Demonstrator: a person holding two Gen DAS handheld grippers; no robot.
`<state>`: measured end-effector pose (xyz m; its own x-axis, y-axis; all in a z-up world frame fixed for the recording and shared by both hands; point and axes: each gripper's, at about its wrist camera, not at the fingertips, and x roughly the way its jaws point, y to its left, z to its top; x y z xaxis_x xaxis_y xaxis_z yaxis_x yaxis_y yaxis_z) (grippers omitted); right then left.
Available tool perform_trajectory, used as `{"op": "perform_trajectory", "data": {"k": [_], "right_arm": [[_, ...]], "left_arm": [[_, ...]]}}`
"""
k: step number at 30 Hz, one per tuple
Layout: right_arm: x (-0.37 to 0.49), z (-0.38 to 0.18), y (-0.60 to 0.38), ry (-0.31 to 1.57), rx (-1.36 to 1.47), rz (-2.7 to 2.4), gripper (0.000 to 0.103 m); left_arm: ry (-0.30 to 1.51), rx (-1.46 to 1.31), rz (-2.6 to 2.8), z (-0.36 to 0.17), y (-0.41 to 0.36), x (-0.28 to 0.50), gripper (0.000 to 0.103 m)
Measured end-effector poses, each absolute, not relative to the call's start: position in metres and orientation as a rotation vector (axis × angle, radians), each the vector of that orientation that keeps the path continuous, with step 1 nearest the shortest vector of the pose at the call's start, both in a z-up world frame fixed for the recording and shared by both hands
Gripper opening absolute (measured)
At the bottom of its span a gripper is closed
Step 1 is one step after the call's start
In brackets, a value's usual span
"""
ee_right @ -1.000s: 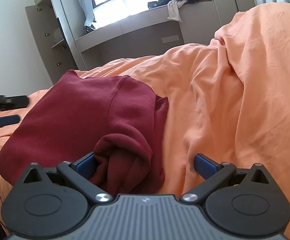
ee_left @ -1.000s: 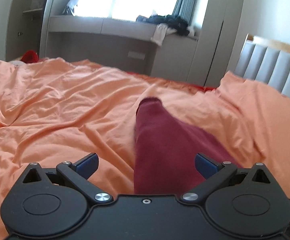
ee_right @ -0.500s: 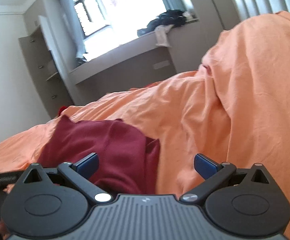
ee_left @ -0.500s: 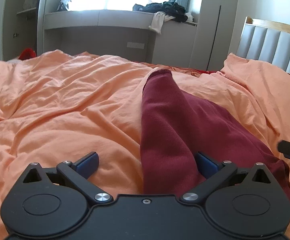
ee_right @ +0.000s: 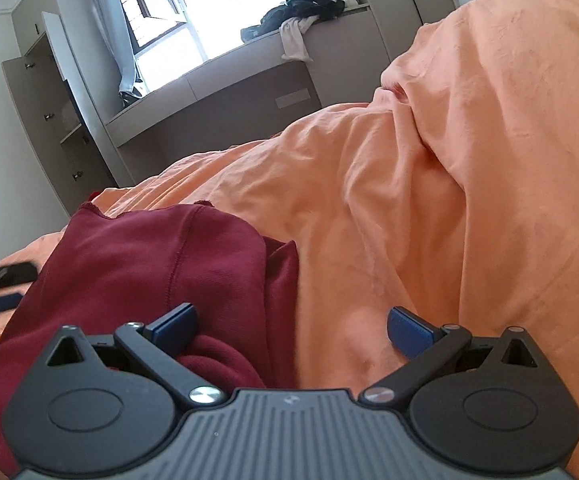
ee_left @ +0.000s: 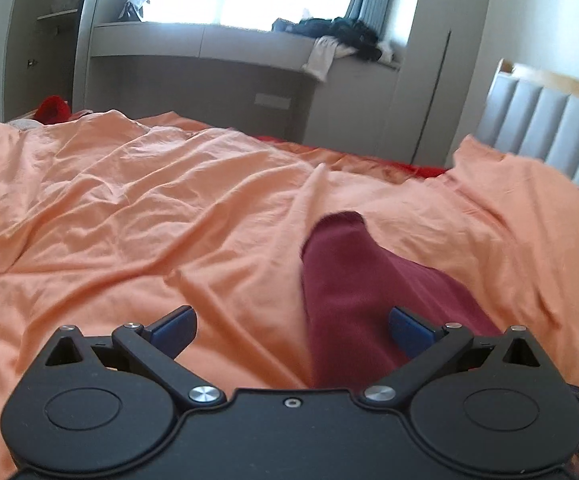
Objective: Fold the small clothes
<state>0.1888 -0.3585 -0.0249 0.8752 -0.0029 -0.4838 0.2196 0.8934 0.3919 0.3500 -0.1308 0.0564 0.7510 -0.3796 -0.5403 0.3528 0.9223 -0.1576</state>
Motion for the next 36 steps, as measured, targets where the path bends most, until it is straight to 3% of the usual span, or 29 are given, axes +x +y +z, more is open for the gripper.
{"op": "perform_trajectory", "data": {"k": [6,13,23,36], "right_arm": [[0.191,-0.019,-0.356,0.513,0.414,-0.121,0.103],[0.182,-0.011,-0.359,0.462,0.409,-0.076,0.103],[0.188,-0.019,-0.358,0.413,0.506,-0.011,0.103],[0.199,-0.048,-0.361,0.483,0.680,0.007,0.103]], "left_arm": [[0.683,-0.021,-0.381,0.036,-0.139,0.373,0.103],[0.687,-0.105,-0.416,0.042,-0.114,0.339,0.102],[0.639,-0.114,-0.577,0.030,-0.104,0.277,0.102],[0.603,-0.097,-0.571,0.021,-0.101,0.272,0.103]]}}
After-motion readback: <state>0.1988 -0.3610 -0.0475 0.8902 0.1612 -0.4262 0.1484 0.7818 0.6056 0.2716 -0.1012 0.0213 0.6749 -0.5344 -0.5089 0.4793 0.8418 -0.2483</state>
